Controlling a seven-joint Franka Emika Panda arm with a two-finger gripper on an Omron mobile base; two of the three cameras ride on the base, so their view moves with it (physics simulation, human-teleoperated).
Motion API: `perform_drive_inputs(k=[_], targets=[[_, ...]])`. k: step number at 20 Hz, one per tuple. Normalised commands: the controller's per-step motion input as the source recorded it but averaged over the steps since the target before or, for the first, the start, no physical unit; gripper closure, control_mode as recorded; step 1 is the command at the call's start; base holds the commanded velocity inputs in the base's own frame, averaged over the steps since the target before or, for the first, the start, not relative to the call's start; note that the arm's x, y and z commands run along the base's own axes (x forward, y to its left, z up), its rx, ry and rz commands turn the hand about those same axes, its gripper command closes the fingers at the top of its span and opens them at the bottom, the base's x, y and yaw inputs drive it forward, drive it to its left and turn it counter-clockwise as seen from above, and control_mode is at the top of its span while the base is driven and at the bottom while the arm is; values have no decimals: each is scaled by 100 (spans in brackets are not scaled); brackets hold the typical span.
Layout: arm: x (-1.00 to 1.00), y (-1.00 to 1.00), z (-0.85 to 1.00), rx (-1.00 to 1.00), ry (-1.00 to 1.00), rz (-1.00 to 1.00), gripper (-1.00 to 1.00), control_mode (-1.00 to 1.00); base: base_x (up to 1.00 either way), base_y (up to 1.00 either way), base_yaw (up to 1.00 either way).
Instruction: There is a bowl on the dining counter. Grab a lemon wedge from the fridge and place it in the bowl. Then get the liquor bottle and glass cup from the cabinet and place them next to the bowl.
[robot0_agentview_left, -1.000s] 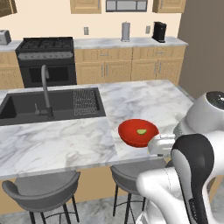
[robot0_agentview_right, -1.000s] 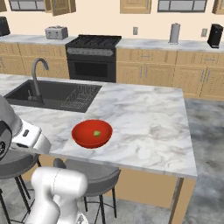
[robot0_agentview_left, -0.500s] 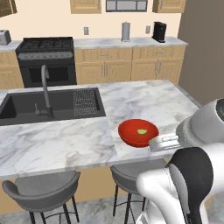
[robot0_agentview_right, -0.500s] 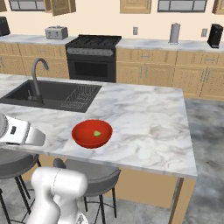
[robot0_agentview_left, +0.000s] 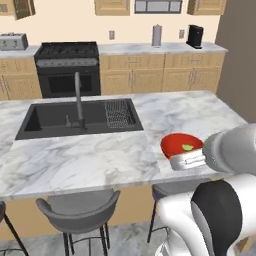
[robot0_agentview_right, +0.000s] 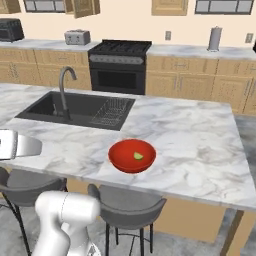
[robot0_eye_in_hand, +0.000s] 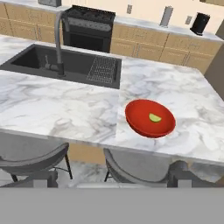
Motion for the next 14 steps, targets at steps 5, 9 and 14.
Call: perform_drive_inputs(k=[5, 9, 14], targets=[[0, 0, 0, 0, 0, 0, -100, 100, -17, 100, 16], [0, 0, 0, 0, 0, 0, -100, 100, -34, 100, 15], [0, 0, 0, 0, 0, 0, -100, 100, -94, 99, 4]])
